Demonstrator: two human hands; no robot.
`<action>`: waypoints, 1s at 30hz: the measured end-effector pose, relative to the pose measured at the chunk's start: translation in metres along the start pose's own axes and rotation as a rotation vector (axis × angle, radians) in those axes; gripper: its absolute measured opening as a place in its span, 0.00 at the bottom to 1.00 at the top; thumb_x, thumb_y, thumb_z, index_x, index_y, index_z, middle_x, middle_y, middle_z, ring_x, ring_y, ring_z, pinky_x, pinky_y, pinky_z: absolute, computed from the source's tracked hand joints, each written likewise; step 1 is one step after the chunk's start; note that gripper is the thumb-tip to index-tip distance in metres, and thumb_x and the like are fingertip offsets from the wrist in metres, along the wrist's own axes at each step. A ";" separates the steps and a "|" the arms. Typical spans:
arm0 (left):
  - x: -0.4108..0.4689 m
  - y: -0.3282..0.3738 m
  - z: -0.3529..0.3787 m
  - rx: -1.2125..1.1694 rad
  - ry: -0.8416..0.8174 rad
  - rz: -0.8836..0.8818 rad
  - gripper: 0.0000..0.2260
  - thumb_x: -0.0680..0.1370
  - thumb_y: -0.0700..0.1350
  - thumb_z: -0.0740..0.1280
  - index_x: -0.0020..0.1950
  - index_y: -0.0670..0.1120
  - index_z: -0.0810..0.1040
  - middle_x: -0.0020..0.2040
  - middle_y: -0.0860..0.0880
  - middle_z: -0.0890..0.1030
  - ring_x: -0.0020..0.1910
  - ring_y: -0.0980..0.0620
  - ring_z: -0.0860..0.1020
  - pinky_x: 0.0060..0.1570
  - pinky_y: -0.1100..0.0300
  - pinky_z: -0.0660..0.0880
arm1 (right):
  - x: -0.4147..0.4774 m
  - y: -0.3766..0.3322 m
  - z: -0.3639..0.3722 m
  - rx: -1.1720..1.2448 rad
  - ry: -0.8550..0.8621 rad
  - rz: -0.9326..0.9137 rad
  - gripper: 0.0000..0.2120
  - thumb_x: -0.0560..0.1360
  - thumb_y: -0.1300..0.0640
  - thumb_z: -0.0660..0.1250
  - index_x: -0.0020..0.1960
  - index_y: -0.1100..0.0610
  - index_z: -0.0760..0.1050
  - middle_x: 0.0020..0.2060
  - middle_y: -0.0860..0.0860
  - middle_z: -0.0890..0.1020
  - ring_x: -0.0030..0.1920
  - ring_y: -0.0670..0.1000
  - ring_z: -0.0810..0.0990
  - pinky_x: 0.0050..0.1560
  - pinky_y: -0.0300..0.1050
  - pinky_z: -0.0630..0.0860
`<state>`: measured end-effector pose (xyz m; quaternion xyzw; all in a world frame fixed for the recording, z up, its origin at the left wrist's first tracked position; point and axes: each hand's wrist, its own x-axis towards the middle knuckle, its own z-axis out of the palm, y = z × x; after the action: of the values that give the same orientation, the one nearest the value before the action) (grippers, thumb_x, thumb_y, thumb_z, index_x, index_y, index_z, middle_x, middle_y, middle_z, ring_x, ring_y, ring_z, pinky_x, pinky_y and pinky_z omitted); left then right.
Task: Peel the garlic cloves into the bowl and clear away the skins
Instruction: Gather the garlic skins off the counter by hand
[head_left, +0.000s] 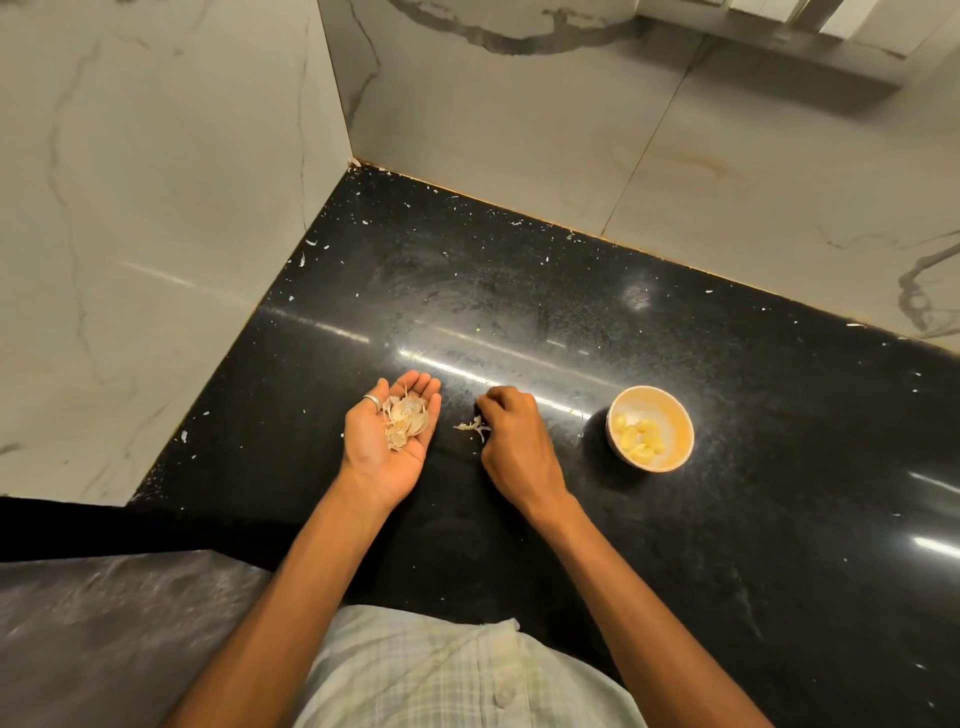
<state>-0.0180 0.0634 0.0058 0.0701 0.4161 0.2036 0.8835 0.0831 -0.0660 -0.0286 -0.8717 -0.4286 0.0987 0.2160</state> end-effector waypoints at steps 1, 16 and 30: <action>0.000 0.000 0.000 0.000 -0.001 0.001 0.17 0.85 0.49 0.57 0.59 0.39 0.80 0.52 0.42 0.86 0.57 0.47 0.83 0.57 0.53 0.80 | -0.005 -0.003 0.001 0.004 -0.013 -0.026 0.15 0.76 0.70 0.62 0.60 0.63 0.79 0.57 0.54 0.77 0.59 0.56 0.73 0.49 0.49 0.79; 0.002 -0.002 0.004 0.021 0.006 -0.004 0.17 0.85 0.49 0.57 0.60 0.39 0.79 0.52 0.42 0.86 0.57 0.46 0.83 0.58 0.54 0.80 | -0.011 0.014 0.007 0.045 0.008 -0.200 0.08 0.79 0.60 0.69 0.57 0.58 0.84 0.56 0.50 0.83 0.58 0.52 0.79 0.47 0.52 0.83; 0.001 -0.007 0.003 0.007 0.004 -0.019 0.17 0.86 0.49 0.57 0.60 0.38 0.80 0.52 0.42 0.86 0.57 0.46 0.83 0.56 0.53 0.81 | -0.022 0.022 -0.003 -0.009 -0.062 -0.175 0.13 0.81 0.57 0.67 0.63 0.58 0.81 0.63 0.53 0.79 0.66 0.55 0.75 0.51 0.53 0.83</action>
<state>-0.0127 0.0578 0.0052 0.0690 0.4192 0.1936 0.8843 0.0861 -0.0967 -0.0369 -0.8284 -0.5101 0.1045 0.2065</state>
